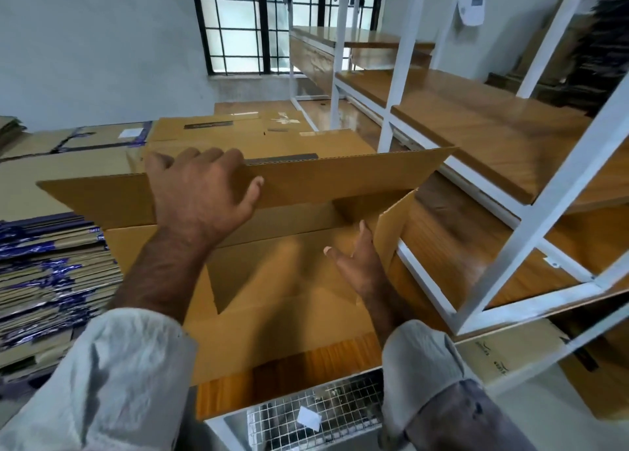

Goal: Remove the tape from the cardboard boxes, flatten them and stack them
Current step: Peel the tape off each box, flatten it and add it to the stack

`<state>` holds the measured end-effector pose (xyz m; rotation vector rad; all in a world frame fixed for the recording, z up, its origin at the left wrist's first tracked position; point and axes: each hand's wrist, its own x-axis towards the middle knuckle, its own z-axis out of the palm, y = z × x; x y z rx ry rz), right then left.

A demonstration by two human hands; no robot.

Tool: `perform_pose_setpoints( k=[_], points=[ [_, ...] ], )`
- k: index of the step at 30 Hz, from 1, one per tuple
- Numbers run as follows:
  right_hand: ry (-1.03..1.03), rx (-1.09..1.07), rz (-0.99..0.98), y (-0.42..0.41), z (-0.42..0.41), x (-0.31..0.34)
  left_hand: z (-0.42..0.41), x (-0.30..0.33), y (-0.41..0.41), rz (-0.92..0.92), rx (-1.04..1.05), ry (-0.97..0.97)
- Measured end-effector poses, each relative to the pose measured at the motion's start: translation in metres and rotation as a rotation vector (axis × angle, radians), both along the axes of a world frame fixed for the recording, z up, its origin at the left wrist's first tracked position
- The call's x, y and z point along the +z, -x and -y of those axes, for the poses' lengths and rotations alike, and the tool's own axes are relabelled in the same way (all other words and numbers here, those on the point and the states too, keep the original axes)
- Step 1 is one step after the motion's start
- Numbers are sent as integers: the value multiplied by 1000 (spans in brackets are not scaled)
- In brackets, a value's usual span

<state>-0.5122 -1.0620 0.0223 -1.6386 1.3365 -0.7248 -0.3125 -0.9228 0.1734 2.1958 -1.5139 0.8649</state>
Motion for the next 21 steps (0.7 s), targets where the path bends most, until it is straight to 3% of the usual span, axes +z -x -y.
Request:
perform_pose_setpoints(
  k=[8,17,21],
  points=[
    [68,-346,73,61,14,10,8,0,-4,-7,70,106],
    [20,-283,112,97,82,20,19,2,1,40,66,98],
    [159,-253,68,87,64,20,17,-1,2,27,103,88]
  ],
)
